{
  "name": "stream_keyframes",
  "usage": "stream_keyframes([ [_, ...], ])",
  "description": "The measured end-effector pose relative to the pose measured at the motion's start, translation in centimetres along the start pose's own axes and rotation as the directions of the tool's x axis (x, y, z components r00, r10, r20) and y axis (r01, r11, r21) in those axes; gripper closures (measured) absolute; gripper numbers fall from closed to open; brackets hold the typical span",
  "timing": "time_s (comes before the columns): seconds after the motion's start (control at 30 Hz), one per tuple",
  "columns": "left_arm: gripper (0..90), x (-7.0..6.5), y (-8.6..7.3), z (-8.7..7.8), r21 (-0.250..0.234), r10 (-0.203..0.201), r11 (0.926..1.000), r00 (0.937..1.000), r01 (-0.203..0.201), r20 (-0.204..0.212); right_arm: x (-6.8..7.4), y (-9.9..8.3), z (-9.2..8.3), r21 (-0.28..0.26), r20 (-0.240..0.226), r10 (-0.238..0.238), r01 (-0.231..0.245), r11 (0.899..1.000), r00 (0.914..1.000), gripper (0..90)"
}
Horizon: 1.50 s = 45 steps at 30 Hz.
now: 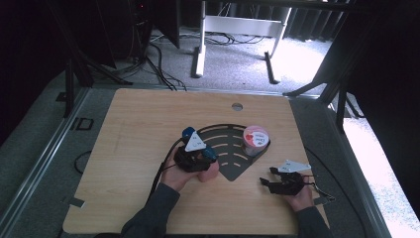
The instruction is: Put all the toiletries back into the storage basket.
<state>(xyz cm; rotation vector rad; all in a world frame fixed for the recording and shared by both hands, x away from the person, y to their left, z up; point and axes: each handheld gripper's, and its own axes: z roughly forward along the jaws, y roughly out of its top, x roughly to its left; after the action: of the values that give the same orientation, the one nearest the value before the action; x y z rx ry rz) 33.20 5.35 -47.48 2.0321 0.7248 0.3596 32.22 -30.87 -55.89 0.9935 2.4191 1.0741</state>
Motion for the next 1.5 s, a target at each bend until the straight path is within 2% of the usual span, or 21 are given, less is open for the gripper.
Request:
stream_keyframes([
  [0.5, 52.5, -0.2, 0.1, 0.0, 0.005, 0.013, 0.9999, 0.9999, -0.013, -0.009, 0.0, 0.0, 0.0, -0.001, 0.0, -0.001, 0.001, 1.0, 1.0, 35.6],
  [1.03, 52.7, -1.3, 1.6, 0.0, 0.001, 0.032, 0.9995, 0.9991, -0.032, 0.029, 0.0, 0.0, 0.0, -0.001, -0.002, 0.0, 0.0, 1.0, 1.0, 35.4],
  [1.5, 52.7, -1.6, 2.4, 0.5, 0.001, 0.034, 0.9994, 0.9987, -0.034, 0.038, 0.0, 0.0, 0.0, -0.001, -0.001, 0.0, 0.0, 1.0, 1.0, 35.4],
])
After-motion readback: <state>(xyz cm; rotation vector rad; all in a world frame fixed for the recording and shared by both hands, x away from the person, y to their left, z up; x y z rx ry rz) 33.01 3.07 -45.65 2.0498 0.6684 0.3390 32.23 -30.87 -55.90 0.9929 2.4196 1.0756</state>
